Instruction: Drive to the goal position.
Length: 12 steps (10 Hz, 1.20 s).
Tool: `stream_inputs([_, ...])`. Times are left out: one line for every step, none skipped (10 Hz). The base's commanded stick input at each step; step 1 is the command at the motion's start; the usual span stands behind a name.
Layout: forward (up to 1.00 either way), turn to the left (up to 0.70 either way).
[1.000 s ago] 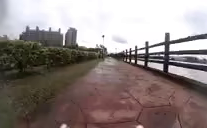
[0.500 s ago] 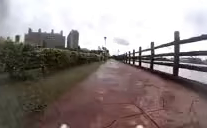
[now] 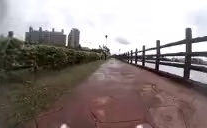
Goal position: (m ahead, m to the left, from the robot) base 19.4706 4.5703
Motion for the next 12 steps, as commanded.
stream_inputs([0.85,0.01])
stream_inputs([0.85,0.01])
stream_inputs([0.85,0.01])
stream_inputs([0.85,0.01])
stream_inputs([0.85,0.01])
stream_inputs([0.85,0.01])
stream_inputs([0.85,0.01])
stream_inputs([0.85,0.01])
stream_inputs([0.85,0.01])
stream_inputs([0.85,0.01])
stream_inputs([0.85,0.01])
stream_inputs([0.85,0.01])
